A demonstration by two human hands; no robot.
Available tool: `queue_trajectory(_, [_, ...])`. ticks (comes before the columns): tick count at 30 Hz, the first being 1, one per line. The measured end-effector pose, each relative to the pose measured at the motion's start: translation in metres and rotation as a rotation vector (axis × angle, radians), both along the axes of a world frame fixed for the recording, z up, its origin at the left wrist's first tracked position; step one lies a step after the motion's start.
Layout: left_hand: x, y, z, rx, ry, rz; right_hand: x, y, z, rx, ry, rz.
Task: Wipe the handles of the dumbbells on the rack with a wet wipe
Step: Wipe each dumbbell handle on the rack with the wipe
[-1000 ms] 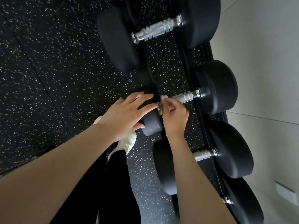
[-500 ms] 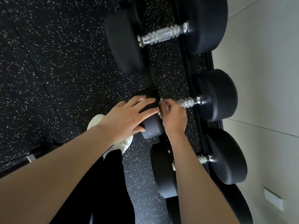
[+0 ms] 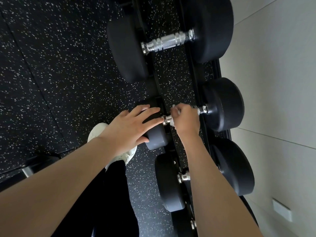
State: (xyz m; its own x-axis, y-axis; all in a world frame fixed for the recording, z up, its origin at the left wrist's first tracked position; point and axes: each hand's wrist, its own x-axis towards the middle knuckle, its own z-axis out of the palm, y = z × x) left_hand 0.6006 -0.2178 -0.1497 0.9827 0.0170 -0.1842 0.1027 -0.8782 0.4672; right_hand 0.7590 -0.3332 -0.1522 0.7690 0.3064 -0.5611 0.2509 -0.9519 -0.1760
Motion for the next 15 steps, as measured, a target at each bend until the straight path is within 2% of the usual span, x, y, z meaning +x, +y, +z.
queue_trajectory(7, [-0.001, -0.001, 0.0, -0.009, -0.012, 0.007, 0.021, -0.013, 0.011, -0.013, -0.208, 0.041])
queue_trajectory(11, [-0.001, -0.001, 0.001, -0.02, -0.02, 0.014, 0.024, -0.021, 0.012, 0.034, -0.317, -0.074])
queue_trajectory(15, [-0.001, -0.002, 0.001, -0.019, -0.016, 0.016, 0.011, -0.026, 0.011, 0.173, -0.402, -0.228])
